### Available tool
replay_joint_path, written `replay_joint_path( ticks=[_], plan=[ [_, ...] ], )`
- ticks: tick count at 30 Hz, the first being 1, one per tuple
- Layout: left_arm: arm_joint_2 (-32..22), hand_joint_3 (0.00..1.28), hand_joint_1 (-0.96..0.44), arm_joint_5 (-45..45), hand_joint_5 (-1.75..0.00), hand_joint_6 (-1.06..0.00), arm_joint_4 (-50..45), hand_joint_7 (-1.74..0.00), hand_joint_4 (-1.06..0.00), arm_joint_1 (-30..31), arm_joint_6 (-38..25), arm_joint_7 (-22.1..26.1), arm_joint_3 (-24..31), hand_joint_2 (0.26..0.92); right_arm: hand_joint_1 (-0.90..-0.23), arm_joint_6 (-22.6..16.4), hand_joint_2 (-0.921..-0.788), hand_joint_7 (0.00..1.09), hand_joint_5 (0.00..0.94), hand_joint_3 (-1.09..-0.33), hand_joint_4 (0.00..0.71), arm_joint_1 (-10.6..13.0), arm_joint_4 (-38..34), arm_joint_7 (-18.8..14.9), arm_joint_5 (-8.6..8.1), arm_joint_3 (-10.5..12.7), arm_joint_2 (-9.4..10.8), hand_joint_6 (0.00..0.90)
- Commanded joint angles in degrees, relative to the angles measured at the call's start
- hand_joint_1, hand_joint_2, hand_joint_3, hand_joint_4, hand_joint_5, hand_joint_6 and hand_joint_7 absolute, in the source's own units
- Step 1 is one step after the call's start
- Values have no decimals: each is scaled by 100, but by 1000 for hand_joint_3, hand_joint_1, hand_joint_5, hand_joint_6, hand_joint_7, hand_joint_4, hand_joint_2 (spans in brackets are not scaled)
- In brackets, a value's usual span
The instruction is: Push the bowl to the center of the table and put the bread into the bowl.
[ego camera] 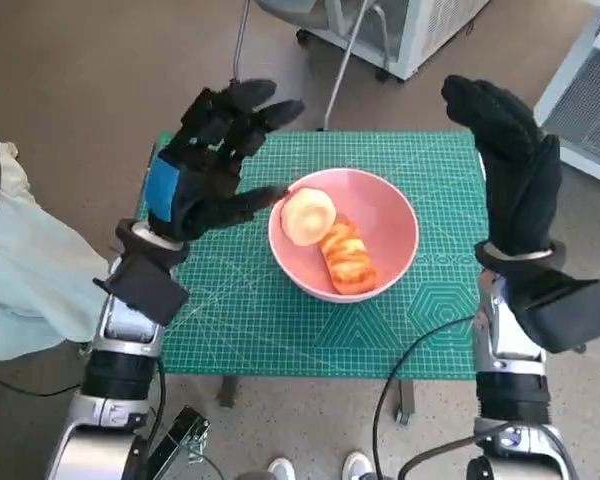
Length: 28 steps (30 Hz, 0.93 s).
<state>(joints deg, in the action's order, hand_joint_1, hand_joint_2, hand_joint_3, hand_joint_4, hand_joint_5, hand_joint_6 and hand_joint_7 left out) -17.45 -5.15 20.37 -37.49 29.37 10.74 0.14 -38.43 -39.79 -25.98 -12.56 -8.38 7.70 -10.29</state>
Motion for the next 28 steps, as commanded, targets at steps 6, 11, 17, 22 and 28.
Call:
replay_joint_path(
  ticks=[6, 11, 17, 22, 28],
  plan=[
    [27, 72, -128, 538, -646, -186, -439, -791, -192, 229, -389, 513, 11, 921, -611, 90, -921, 809, 0, -718, 368, -36, 42, 12, 138, -47, -33, 38],
    [112, 95, -132, 547, -644, -153, -478, -799, -171, 265, -404, 461, 46, 921, -611, 55, -921, 809, 3, -708, 374, -55, -10, -8, 150, -46, -63, 47],
    [361, 109, -155, 557, -660, -140, -345, -809, -166, 261, -251, 176, 153, 904, -602, -54, -921, 796, 1, -715, 370, -99, -196, -45, 192, -40, -153, 43],
    [487, 88, -161, 504, -675, -152, -232, -791, -169, 222, -201, -26, 209, 916, -597, -125, -921, 793, 0, -718, 369, -121, -313, -28, 251, -33, -188, 43],
    [549, 81, -151, 555, -686, -164, -174, -788, -170, 185, -202, -53, 221, 920, -601, -190, -921, 793, 0, -719, 368, -144, -391, -37, 262, -37, -213, 44]
  ],
)
